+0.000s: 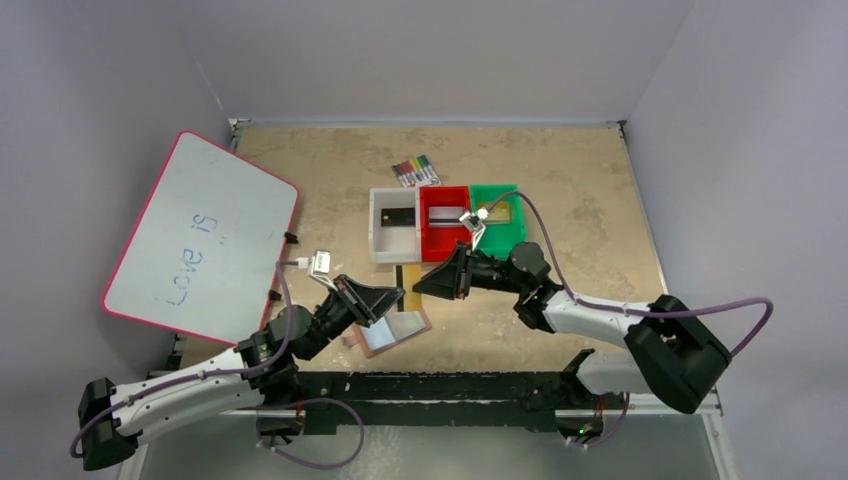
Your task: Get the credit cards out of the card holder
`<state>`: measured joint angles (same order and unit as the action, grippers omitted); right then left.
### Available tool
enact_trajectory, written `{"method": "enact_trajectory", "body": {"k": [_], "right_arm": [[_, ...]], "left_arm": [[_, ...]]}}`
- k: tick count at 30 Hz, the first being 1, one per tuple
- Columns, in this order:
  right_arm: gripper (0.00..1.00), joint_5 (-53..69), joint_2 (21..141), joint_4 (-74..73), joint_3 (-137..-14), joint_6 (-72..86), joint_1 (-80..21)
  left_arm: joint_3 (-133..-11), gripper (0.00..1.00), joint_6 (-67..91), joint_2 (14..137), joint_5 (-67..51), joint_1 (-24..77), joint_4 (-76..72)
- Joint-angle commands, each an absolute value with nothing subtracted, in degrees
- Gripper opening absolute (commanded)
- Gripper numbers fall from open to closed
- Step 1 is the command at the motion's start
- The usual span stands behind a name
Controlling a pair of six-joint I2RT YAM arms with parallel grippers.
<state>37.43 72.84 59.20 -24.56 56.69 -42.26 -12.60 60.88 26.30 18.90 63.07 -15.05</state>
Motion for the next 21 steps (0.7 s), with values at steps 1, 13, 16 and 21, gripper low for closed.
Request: {"method": "enact_trajectory", "body": {"k": [1, 13, 16, 21], "right_arm": [[0.29, 41.6, 74.4, 70.0, -24.8, 60.2, -41.7], [0.23, 44.4, 75.0, 73.6, -24.9, 61.1, -41.6], [0.22, 45.2, 75.1, 73.8, -25.5, 61.1, -41.6], [0.22, 45.3, 74.5, 72.8, -25.9, 60.8, -41.6]], "left_arm": [[-11.9, 0.00, 61.4, 26.4, 17.7, 63.1, -20.6], [-10.2, 0.00, 62.2, 26.8, 17.3, 63.1, -23.8], [-9.9, 0.00, 62.4, 27.5, 16.6, 63.1, -25.8], [-9.6, 0.00, 62.5, 28.2, 15.9, 63.1, -27.2]]}}
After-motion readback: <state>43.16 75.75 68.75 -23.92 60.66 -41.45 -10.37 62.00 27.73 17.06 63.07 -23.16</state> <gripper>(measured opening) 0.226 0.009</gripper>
